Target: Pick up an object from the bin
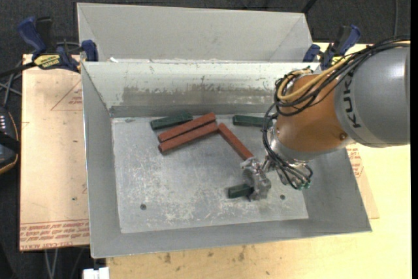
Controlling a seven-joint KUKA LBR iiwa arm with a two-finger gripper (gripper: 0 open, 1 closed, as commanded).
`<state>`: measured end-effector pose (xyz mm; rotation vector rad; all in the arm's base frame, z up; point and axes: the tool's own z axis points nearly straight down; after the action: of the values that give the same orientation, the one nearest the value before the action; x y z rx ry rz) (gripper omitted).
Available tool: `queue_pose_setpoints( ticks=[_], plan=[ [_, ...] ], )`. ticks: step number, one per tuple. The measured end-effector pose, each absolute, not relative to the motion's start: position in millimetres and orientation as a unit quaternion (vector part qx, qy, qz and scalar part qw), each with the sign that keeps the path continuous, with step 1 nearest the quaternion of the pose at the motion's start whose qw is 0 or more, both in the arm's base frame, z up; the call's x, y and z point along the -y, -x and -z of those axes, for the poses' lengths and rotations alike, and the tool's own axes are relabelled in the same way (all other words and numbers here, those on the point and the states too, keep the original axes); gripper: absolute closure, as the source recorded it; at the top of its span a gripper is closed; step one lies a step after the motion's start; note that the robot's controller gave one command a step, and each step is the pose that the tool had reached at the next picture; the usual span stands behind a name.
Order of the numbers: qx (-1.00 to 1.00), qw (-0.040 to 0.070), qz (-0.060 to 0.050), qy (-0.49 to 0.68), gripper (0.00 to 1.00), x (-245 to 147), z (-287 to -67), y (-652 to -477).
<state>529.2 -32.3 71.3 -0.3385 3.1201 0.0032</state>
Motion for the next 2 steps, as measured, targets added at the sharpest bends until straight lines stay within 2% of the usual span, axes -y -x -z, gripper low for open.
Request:
queue_pose_setpoints(
  ticks=[1,2],
  plan=[
    [-0.892,0.003,0.001,0.451,1.00,8.0,-71.6,-528.0],
    [-0.893,0.003,0.001,0.451,1.00,8.1,-71.6,-528.0]
  ],
)
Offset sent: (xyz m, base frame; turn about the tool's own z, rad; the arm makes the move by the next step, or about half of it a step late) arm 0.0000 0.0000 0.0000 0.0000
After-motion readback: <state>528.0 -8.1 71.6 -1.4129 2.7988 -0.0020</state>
